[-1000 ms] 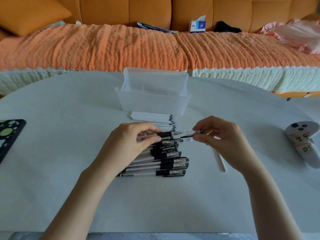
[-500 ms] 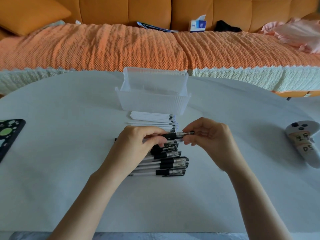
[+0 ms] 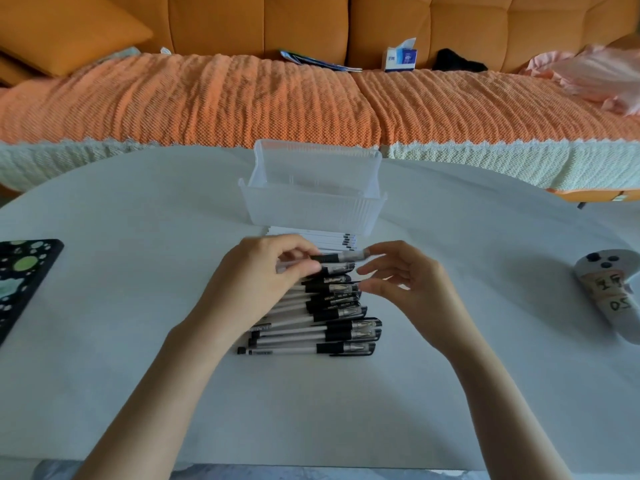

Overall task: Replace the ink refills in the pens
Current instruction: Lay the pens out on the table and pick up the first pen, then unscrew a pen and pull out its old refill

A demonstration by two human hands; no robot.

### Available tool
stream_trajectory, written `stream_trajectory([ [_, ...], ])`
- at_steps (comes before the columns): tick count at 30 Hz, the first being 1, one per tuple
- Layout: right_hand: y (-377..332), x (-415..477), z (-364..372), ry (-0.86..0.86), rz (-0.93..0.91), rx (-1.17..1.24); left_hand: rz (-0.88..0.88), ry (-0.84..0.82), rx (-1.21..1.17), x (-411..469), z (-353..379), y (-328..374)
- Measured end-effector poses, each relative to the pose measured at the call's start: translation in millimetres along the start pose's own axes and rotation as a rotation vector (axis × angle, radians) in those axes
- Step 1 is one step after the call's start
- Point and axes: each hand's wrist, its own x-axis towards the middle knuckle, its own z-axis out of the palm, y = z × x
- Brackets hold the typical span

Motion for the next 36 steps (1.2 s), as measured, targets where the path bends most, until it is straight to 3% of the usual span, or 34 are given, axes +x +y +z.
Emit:
stream_trajectory([
  [8, 13, 4, 12, -0.070, -0.175, -0.489, 0.103, 0.068, 0.087, 78, -28, 5],
  [13, 14, 5, 10, -0.101, -0.185, -0.517, 0.117, -0.024, 0.112, 130, -13, -5],
  [20, 13, 4, 10, -0.138, -0.196, -0.570, 0.001, -0.209, 0.152, 147, -2, -27],
  [28, 12, 4, 11, -0.087, -0.185, -0.536, 0.114, -0.001, 0.026, 99, -11, 5],
  [32, 11, 4, 11, -0.113, -0.162, -0.536, 0.118, -0.119, -0.078, 36, -5, 24],
  [36, 11, 4, 13, -0.095, -0.179, -0.567, 0.049, -0.214, -0.026, 0, 11, 12],
])
